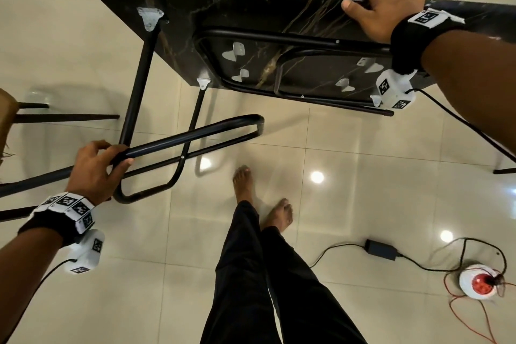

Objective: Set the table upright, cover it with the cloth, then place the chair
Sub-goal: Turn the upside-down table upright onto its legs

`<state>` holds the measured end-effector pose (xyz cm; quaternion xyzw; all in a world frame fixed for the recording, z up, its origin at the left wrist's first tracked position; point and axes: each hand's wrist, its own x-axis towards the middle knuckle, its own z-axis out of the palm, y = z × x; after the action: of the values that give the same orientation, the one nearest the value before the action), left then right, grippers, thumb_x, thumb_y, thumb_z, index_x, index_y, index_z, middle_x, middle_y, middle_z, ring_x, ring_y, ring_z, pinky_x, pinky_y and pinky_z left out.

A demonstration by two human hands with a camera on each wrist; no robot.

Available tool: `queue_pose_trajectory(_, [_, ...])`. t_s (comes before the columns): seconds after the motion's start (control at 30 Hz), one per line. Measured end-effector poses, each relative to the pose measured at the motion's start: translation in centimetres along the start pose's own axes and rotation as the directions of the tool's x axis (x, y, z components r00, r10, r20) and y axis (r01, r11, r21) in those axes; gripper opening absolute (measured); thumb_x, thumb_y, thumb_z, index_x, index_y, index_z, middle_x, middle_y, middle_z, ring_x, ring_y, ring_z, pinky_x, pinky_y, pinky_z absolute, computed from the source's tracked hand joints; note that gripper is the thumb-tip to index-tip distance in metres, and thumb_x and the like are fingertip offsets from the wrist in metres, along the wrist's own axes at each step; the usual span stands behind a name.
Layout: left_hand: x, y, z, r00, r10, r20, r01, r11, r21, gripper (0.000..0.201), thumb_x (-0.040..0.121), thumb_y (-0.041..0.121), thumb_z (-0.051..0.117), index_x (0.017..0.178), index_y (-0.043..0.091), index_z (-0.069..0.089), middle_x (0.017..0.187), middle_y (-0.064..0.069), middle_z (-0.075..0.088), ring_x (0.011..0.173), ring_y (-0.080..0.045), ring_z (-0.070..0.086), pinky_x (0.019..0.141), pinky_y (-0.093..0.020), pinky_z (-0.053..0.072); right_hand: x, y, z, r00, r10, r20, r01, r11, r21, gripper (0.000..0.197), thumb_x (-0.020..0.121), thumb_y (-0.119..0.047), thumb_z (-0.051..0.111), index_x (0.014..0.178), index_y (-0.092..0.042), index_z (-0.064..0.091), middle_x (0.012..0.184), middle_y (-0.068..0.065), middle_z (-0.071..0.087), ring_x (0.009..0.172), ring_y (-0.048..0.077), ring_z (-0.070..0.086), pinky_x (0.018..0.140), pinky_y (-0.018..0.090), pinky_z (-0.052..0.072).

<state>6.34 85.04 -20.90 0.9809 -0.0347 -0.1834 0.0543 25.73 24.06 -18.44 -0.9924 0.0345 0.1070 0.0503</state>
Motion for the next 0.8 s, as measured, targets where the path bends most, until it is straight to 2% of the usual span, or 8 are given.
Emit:
queue_pose_trajectory(0.1, [0.7,2.1,-1.7,1.000,-0.011,0.009,0.011,1.000,0.003,0.047,0.081,0.041,0.074,0.118,0.013,0.065,0.117,-0.021,0.052,0.115,-0.043,0.045,0.095,-0.057,0.041,0.4,0.2,0.0,1.000,0.004,-0.005,-0.004,1.000,0.004,0.072,0.092,-0.078,0.023,0.145,-0.032,0.040,0.142,0.016,0.050,0.130,0.044,0.044,0.113,0.060,0.022])
queue_pose_trajectory(0.2, [3.0,5.5,-4.0,0.995,0.093,-0.024,-0.093,0.996,-0.018,0.062,0.076,0.062,0.062,0.119,0.017,0.062,0.121,-0.019,0.053,0.119,-0.039,0.045,0.102,-0.050,0.038,0.7,0.3,0.1,1.000,0.003,-0.004,-0.003,1.000,0.002,0.072,0.091,-0.078,0.023,0.145,-0.032,0.040,0.141,0.016,0.050,0.130,0.044,0.045,0.113,0.060,0.022])
queue_pose_trajectory(0.3, [7.4,9.9,-5.9,0.978,0.197,-0.065,-0.200,0.979,-0.039,0.057,0.080,0.057,0.063,0.121,0.017,0.060,0.123,-0.017,0.053,0.122,-0.036,0.043,0.103,-0.045,0.035,0.8,0.2,0.0,1.000,0.004,-0.010,-0.004,1.000,0.007,0.073,0.091,-0.078,0.023,0.145,-0.033,0.041,0.141,0.016,0.049,0.130,0.043,0.045,0.113,0.058,0.023])
queue_pose_trajectory(0.47, [15.7,20.8,-8.1,0.883,0.428,-0.194,-0.446,0.893,-0.059,0.051,0.081,0.037,0.067,0.125,0.012,0.056,0.124,-0.016,0.052,0.122,-0.036,0.044,0.104,-0.040,0.033,1.1,0.3,-0.3,1.000,0.015,0.010,-0.015,0.999,0.035,0.071,0.091,-0.077,0.025,0.145,-0.035,0.042,0.144,0.014,0.048,0.131,0.041,0.044,0.112,0.057,0.023])
queue_pose_trajectory(0.63, [22.1,32.3,-10.2,0.781,0.595,-0.188,-0.595,0.801,0.064,0.068,0.080,0.043,0.057,0.141,0.015,0.043,0.142,-0.014,0.042,0.135,-0.034,0.034,0.113,-0.046,0.029,1.6,0.4,-0.4,0.999,0.027,0.023,-0.028,0.998,0.050,0.068,0.092,-0.077,0.027,0.144,-0.037,0.043,0.143,0.010,0.049,0.132,0.039,0.044,0.112,0.055,0.023])
queue_pose_trajectory(0.67, [23.2,33.9,-10.4,0.784,0.597,-0.172,-0.594,0.801,0.074,0.071,0.080,0.044,0.056,0.143,0.017,0.039,0.145,-0.013,0.039,0.138,-0.034,0.031,0.114,-0.049,0.026,1.8,0.3,-0.3,0.999,0.027,0.025,-0.028,0.998,0.049,0.068,0.092,-0.077,0.027,0.144,-0.038,0.044,0.143,0.009,0.049,0.131,0.038,0.044,0.111,0.054,0.023])
queue_pose_trajectory(0.73, [25.3,36.7,-10.3,0.827,0.553,-0.099,-0.546,0.833,0.091,0.074,0.083,0.048,0.057,0.148,0.023,0.031,0.150,-0.010,0.034,0.142,-0.034,0.026,0.116,-0.057,0.019,2.1,0.4,-0.4,0.999,0.034,0.032,-0.036,0.998,0.045,0.068,0.091,-0.078,0.026,0.144,-0.038,0.044,0.143,0.008,0.050,0.131,0.037,0.044,0.111,0.054,0.024])
queue_pose_trajectory(0.8, [26.9,38.5,-9.5,0.863,0.506,-0.007,-0.502,0.858,0.113,0.070,0.087,0.057,0.050,0.148,0.028,0.029,0.148,-0.009,0.037,0.140,-0.034,0.029,0.115,-0.061,0.013,2.5,0.5,-0.5,0.998,0.044,0.038,-0.046,0.998,0.052,0.068,0.091,-0.078,0.026,0.143,-0.039,0.045,0.144,0.006,0.049,0.133,0.036,0.043,0.111,0.053,0.023])
